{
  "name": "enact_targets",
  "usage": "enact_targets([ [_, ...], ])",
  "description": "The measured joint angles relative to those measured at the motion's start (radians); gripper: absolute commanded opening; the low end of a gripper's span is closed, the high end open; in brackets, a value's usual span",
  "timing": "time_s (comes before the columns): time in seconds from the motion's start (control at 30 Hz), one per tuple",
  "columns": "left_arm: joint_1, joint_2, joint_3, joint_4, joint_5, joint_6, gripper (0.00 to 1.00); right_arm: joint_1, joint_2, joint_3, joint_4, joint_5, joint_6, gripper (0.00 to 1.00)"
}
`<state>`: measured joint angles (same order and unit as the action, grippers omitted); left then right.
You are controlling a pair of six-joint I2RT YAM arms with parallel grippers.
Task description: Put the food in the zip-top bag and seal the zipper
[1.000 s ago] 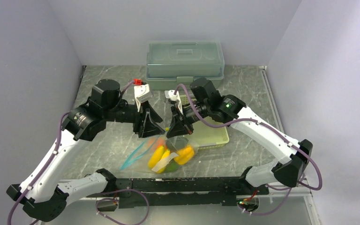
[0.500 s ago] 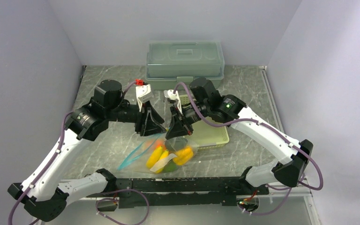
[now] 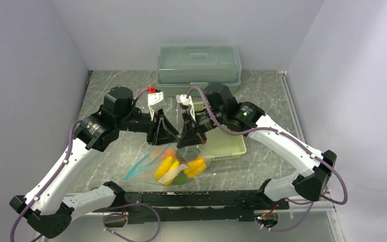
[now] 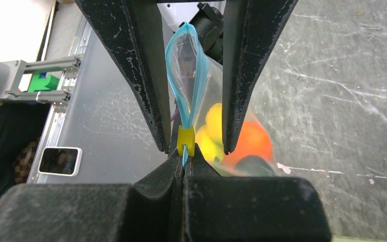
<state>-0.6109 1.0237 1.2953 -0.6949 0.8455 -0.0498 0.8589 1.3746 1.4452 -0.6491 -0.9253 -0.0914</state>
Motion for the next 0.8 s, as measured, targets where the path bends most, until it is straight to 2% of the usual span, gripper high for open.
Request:
enact_targets([
  [0.23, 0.0, 0.002, 0.0, 0.002, 0.023, 0.0, 0.21, 0.0, 0.0, 0.0, 0.013, 0.001, 0.015, 0.0],
  [0.37, 0.0, 0.004, 0.0, 0.002, 0.038, 0.001, 0.01, 0.0, 0.0, 0.0, 0.014, 0.003, 0.023, 0.0],
  [0.8, 0.002, 0.001, 0.0, 0.003, 0.055, 0.005, 0.0, 0.002, -0.009, -0.001, 0.019, 0.018, 0.043, 0.0],
])
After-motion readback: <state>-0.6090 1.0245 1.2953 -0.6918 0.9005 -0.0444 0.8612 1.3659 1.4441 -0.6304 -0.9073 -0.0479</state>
